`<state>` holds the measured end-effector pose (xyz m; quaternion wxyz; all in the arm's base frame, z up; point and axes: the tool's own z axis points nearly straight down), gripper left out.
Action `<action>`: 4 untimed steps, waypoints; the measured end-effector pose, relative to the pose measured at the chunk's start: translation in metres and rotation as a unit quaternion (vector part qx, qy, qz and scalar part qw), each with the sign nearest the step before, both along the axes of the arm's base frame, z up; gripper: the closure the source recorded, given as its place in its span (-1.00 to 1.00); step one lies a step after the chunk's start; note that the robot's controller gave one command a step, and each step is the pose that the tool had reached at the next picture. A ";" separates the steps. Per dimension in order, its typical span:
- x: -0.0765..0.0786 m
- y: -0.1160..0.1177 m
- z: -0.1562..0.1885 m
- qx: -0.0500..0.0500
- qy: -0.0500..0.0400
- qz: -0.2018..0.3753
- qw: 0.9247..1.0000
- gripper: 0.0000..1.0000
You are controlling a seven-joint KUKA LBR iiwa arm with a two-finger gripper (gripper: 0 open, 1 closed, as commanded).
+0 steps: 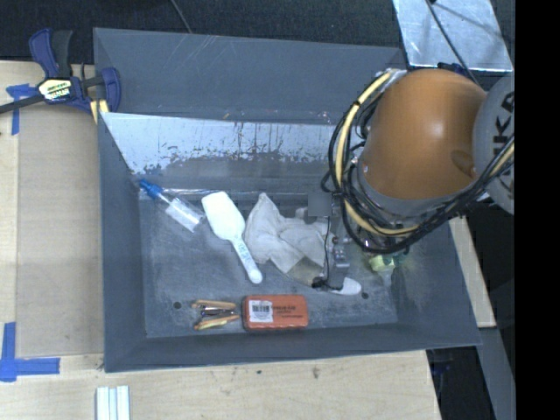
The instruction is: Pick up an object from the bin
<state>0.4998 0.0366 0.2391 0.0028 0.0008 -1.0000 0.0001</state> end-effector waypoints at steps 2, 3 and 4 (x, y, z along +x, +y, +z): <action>0.005 0.003 -0.021 0.000 -0.007 0.035 0.999 -1.00; 0.004 0.002 -0.079 0.001 -0.007 0.032 0.999 -1.00; 0.008 -0.004 -0.140 0.000 -0.005 0.006 1.000 -1.00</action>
Offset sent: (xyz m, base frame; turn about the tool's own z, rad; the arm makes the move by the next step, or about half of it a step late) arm 0.0146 0.0177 -0.1409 -0.3741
